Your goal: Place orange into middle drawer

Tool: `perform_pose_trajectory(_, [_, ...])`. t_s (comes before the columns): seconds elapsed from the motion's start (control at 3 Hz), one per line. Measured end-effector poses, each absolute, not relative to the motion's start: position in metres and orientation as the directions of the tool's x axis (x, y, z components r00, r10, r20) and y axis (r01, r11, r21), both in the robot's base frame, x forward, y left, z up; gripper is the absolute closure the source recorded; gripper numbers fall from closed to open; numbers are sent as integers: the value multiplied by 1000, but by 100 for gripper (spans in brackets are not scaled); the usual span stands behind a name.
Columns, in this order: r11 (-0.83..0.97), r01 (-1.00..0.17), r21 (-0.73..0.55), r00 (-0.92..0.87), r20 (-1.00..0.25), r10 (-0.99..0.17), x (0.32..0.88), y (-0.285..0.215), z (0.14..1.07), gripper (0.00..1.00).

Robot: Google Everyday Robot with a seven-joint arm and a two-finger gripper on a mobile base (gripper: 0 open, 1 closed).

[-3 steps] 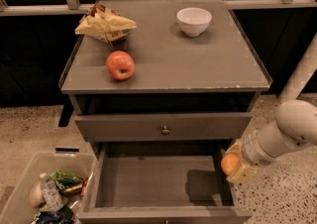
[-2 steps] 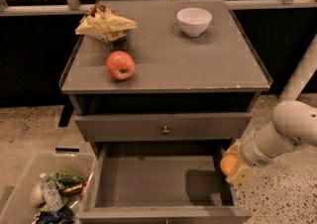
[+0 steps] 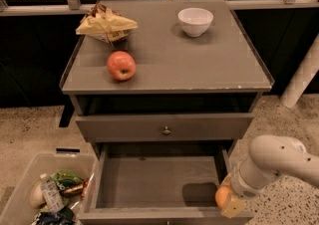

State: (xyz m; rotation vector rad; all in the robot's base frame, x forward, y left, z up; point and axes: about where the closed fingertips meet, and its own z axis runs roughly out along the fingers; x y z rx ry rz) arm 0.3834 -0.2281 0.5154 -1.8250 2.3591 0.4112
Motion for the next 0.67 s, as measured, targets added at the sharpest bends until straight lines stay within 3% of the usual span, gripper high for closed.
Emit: perform_pose_trajectory(0.67, [321,-934,155,-355,-306,-884,362,-206,479,100])
